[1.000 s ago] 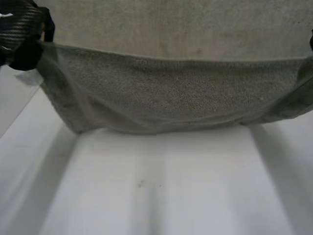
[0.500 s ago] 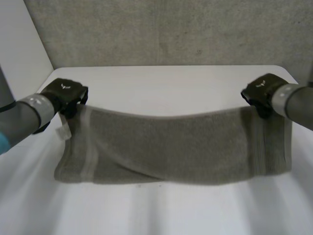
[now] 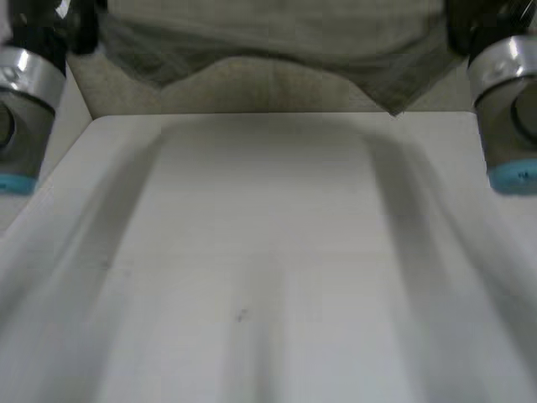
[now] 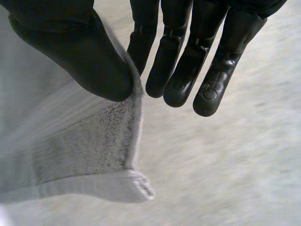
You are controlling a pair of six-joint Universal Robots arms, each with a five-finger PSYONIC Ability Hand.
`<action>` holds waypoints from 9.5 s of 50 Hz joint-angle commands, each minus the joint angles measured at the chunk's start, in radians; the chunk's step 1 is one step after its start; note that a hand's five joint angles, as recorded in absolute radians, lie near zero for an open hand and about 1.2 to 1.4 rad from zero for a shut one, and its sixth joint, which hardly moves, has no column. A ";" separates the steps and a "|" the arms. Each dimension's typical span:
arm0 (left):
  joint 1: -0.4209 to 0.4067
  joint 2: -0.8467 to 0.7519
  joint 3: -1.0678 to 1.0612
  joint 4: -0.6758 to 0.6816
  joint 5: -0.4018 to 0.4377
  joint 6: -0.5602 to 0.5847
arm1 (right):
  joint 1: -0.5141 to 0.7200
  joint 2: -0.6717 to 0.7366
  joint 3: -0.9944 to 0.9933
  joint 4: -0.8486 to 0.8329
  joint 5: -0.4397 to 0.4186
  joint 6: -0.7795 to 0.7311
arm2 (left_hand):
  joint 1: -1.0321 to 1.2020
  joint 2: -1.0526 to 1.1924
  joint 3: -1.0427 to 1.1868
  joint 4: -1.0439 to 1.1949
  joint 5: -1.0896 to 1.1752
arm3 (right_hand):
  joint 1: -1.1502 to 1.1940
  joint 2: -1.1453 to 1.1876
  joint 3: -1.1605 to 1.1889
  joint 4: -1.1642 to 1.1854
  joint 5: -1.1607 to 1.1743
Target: Fold the towel.
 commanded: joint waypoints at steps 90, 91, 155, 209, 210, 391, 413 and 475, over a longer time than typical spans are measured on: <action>-0.042 -0.288 -0.069 -0.163 0.006 0.304 | -0.031 0.172 0.217 0.097 -0.063 0.028 | -1.016 -1.042 -1.041 -1.042 -1.034 | -0.800 -1.001 -1.012 -1.020 -0.983; -0.042 -0.260 -0.098 -0.163 0.007 0.303 | -0.031 0.139 0.240 0.152 -0.065 0.083 | -1.016 -1.042 -1.041 -1.042 -1.034 | -0.800 -1.001 -1.012 -1.020 -0.983; -0.047 0.099 -0.361 -0.412 0.018 -0.248 | -0.554 0.072 0.445 0.195 -0.137 -0.054 | -1.016 -1.042 -1.041 -1.042 -1.034 | 0.421 0.221 0.209 0.202 0.239; -0.228 -0.031 -0.275 -0.303 0.003 -0.243 | 0.164 0.014 0.410 0.238 -0.152 0.354 | -1.004 -1.030 -1.029 -1.030 -1.022 | -0.800 -1.001 -1.012 -1.020 -0.983; -0.252 -0.060 -0.252 -0.303 -0.002 -0.243 | 0.163 0.014 0.410 0.238 -0.152 0.355 | -1.004 -1.030 -1.029 -1.030 -1.022 | -0.800 -1.001 -1.012 -1.020 -0.983; -0.159 0.355 -0.132 -0.708 -0.180 -0.233 | 0.065 -0.253 0.194 0.445 0.029 0.612 | -1.016 -1.042 -1.041 -1.042 -1.034 | -0.800 -1.001 -1.012 -1.020 -0.983; -0.159 0.357 -0.144 -0.702 -0.178 -0.225 | 0.071 -0.254 0.203 0.447 0.024 0.576 | -1.016 -1.042 -1.041 -1.042 -1.034 | -0.800 -1.001 -1.012 -1.020 -0.983; -0.163 0.355 -0.175 -0.654 -0.178 -0.220 | 0.073 -0.262 0.206 0.444 0.020 0.556 | -1.013 -1.039 -1.038 -1.039 -1.031 | -0.800 -1.001 -1.012 -1.020 -0.983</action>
